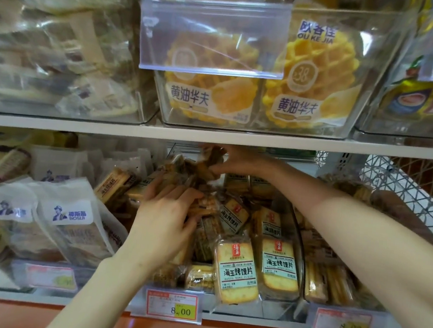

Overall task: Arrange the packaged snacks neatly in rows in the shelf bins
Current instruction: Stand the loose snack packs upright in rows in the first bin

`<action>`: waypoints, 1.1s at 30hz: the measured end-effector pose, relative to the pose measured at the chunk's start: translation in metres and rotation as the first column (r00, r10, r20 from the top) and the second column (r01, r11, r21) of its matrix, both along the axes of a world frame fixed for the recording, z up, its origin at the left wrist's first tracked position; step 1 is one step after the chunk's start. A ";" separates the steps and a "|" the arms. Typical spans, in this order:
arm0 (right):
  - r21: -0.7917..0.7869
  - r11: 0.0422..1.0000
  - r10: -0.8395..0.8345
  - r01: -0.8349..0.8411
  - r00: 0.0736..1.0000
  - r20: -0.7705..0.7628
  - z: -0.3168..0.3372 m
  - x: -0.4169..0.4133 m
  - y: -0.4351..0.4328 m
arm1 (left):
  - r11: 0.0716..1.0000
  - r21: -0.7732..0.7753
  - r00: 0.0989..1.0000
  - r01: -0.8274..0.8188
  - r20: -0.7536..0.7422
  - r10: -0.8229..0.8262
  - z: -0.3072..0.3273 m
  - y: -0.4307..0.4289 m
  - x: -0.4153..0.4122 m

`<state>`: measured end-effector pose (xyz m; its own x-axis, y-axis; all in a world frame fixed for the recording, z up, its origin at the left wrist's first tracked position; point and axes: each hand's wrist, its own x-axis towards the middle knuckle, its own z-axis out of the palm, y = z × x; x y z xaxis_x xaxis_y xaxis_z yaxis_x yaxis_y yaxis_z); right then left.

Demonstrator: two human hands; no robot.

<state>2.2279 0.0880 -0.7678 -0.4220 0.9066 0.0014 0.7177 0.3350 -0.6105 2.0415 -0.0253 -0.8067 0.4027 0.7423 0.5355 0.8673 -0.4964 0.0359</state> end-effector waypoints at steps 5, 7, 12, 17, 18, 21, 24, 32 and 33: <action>-0.060 0.997 -0.061 0.057 0.996 -0.063 0.010 0.050 -0.018 | 0.999 0.019 0.999 -0.039 -0.021 0.039 -0.001 0.001 0.003; 0.006 0.999 -0.038 0.039 0.995 -0.090 0.008 0.066 -0.032 | 0.999 0.014 0.999 -0.045 -0.028 0.046 -0.001 0.000 0.004; 0.054 0.998 -0.024 0.025 0.999 -0.031 -0.008 0.090 -0.068 | 0.996 0.055 0.997 -0.066 -0.037 0.068 -0.001 -0.003 0.007; 0.024 0.995 -0.099 0.097 0.980 0.172 -0.019 0.100 -0.079 | 0.992 0.082 0.994 -0.099 -0.034 0.102 0.001 -0.005 0.012; 0.025 0.994 -0.107 0.104 0.980 0.168 -0.019 0.100 -0.080 | 0.991 0.077 0.993 -0.108 -0.034 0.111 0.001 -0.005 0.013; 0.025 0.995 -0.104 0.101 0.974 0.199 -0.022 0.101 -0.076 | 0.988 0.063 0.989 -0.141 -0.032 0.144 0.000 -0.004 0.016; 0.159 0.980 -0.144 0.116 0.974 0.174 -0.021 0.098 -0.069 | 0.982 0.046 0.983 -0.182 -0.023 0.183 0.000 -0.002 0.020; 0.202 0.956 -0.272 0.212 0.901 0.338 -0.019 0.091 -0.024 | 0.977 0.125 0.984 -0.174 -0.015 0.177 -0.003 0.002 0.022; 0.205 0.955 -0.274 0.214 0.899 0.341 -0.018 0.091 -0.022 | 0.976 0.132 0.984 -0.172 -0.014 0.176 -0.004 0.003 0.022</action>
